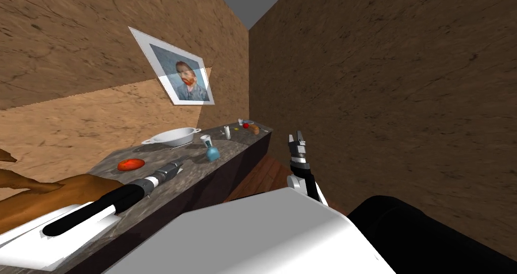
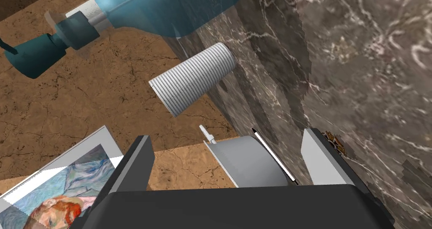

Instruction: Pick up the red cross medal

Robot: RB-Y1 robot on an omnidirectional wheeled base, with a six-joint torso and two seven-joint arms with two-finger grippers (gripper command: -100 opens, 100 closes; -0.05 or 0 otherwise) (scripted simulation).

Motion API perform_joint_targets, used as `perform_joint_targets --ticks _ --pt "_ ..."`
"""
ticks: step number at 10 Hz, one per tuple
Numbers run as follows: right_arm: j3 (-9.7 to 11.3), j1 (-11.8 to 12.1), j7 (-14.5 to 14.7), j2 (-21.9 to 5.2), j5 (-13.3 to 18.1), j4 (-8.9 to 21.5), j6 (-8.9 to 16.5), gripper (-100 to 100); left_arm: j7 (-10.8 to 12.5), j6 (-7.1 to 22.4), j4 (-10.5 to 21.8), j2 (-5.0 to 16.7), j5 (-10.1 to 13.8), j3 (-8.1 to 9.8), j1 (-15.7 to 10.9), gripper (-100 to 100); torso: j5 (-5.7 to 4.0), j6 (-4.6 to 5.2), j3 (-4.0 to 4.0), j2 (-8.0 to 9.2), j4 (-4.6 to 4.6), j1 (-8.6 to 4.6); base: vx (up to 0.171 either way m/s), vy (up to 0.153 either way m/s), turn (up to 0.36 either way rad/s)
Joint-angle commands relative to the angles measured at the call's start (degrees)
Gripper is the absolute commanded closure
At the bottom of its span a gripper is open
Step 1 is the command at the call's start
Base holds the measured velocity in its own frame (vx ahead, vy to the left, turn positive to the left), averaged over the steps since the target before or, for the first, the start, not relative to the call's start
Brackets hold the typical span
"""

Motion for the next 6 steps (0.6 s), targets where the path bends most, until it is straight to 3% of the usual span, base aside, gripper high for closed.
perform_joint_targets --ticks 1,2,3,4,5,6 --pt "0.0 0.0 0.0 0.0 0.0 0.0 0.0 0 -0.3 2.6 2.9 2.9 1.5 -1.74 -0.5 -100 0.0 0.0 0.0 0.0 0.0 0.0 0.023 0.01 -0.171" --pt "0.0 0.0 0.0 0.0 0.0 0.0 0.0 0 -0.6 4.1 4.5 4.7 2.8 -2.65 -0.1 -100 0.0 0.04 -0.02 -0.03 -0.01 0.02 0.04 0.016 -0.332" --pt "0.0 0.0 0.0 0.0 0.0 0.0 0.0 0 -0.6 5.2 4.5 5.5 2.8 -2.65 -0.1 -100 0.0 0.06 -0.05 -0.09 -0.02 0.04 0.03 0.019 -0.125" --pt "0.0 0.0 0.0 0.0 0.0 0.0 0.0 0 -1.0 6.9 6.0 7.8 4.1 -3.61 0.4 -100 0.02 -0.01 -0.05 -0.08 -0.02 0.04 0.027 0.015 -0.182" --pt "0.0 0.0 0.0 0.0 0.0 0.0 0.0 0 -1.0 7.7 6.0 7.8 4.1 -3.61 0.4 -100 0.0 0.03 -0.04 -0.07 -0.02 0.04 0.025 0.018 -0.097" --pt "0.0 0.0 0.0 0.0 0.0 0.0 0.0 0 -1.4 9.7 7.5 9.9 5.3 -4.62 0.8 -100 0.01 -0.01 -0.03 -0.05 -0.01 0.02 0.033 0.013 -0.163"
